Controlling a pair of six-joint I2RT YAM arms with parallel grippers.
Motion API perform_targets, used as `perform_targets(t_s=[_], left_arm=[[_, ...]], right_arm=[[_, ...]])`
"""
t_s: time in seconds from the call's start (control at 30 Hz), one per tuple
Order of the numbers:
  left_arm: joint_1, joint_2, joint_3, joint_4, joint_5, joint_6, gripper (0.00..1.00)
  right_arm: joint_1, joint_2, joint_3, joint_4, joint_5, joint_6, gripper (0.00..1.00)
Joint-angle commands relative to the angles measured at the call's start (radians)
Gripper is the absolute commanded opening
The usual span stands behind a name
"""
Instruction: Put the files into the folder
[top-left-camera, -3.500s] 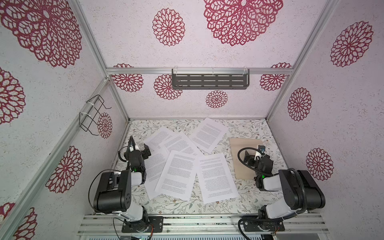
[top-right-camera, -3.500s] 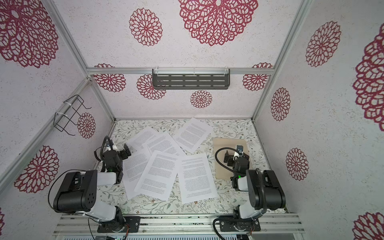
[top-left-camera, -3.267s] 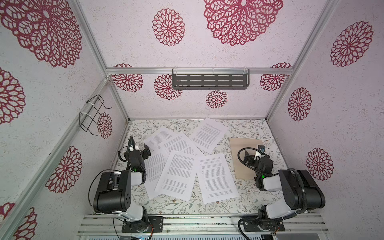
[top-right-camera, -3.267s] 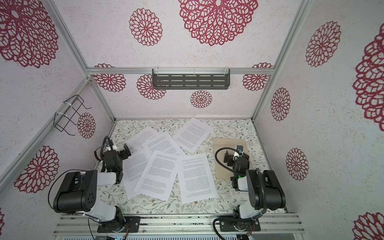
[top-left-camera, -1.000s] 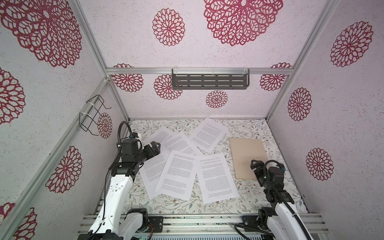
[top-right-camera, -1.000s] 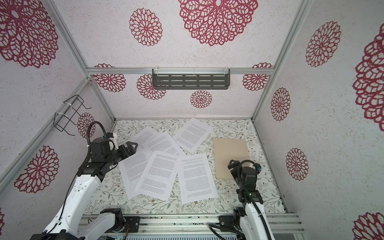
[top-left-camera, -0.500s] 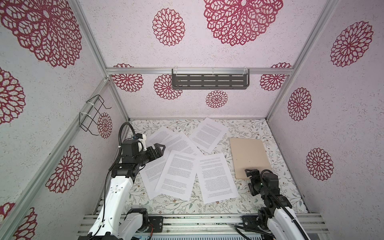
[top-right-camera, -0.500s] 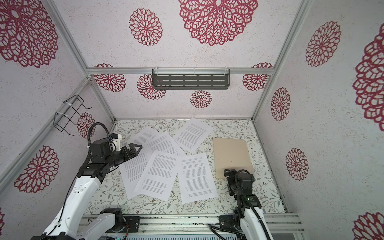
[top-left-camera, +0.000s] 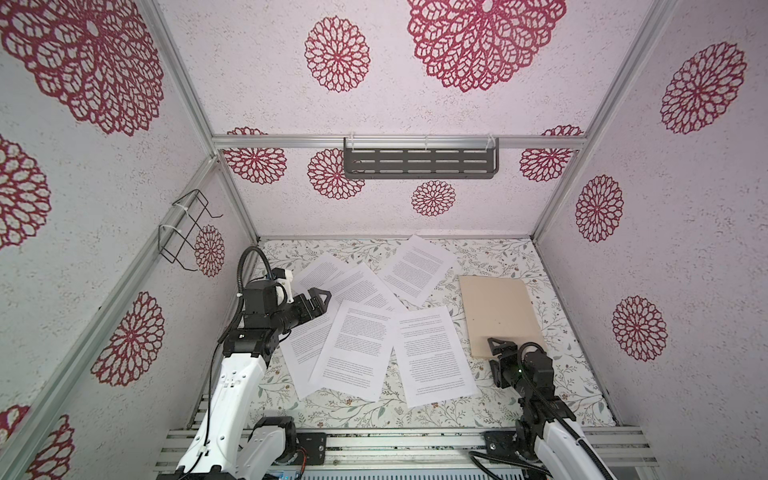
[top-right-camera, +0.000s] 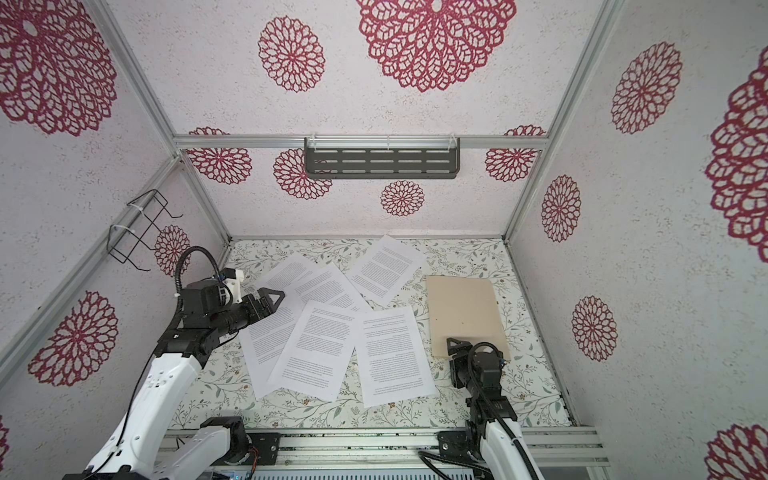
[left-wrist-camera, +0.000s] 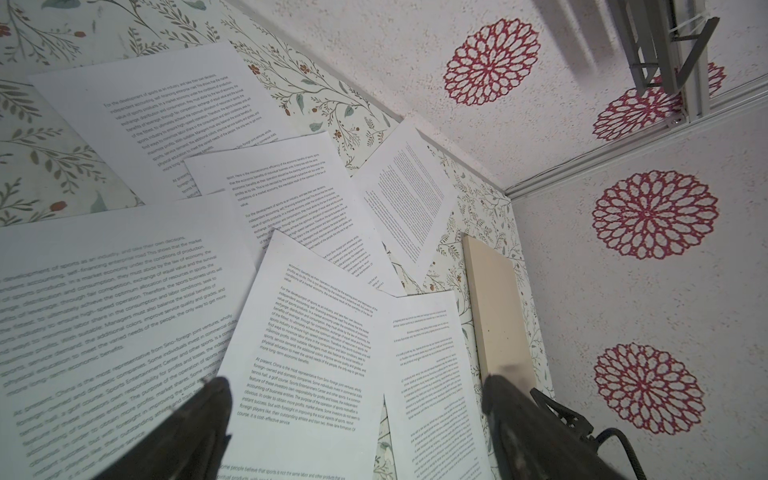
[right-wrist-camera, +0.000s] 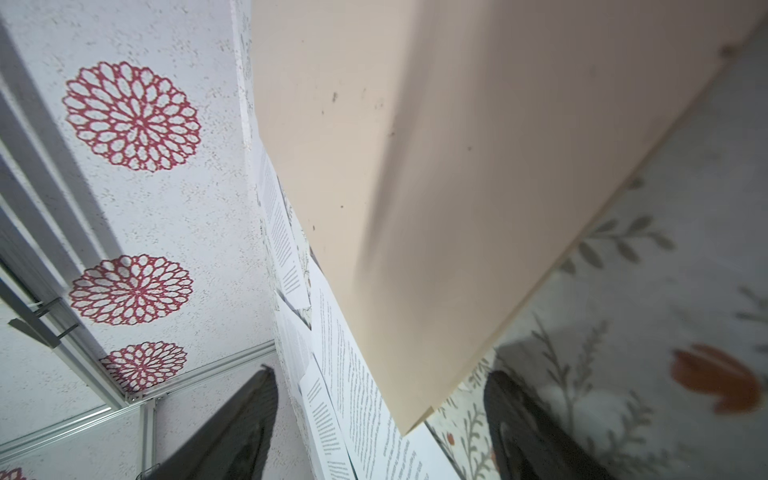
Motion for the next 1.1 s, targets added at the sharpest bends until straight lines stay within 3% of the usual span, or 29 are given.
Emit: perform_targets(t_s=[0.0,0.4,0.77,1.07], left_arm=[[-0.006,0.01,-0.006,0.021,0.013,-0.001,0.98],[-0.009,0.022,-0.008,0.021,0.011,0.001,0.97],[-0.009,0.03,-0.005,0.013,0.008,0.004,0.97],[-0.011,0.033,-0.005,0.012,0.008,0.005,0.98]], right_arm=[[0.005,-0.009,-0.014,0.083,-0.002,0.022,0.78],[0.004,0.033,-0.048,0.168,0.037,0.015,0.68],[0.004,0.08,0.121,-0.209,0.054,-0.15,0.72],[0.004,0.141,0.05,0.042,0.022,-0.104,0.73]])
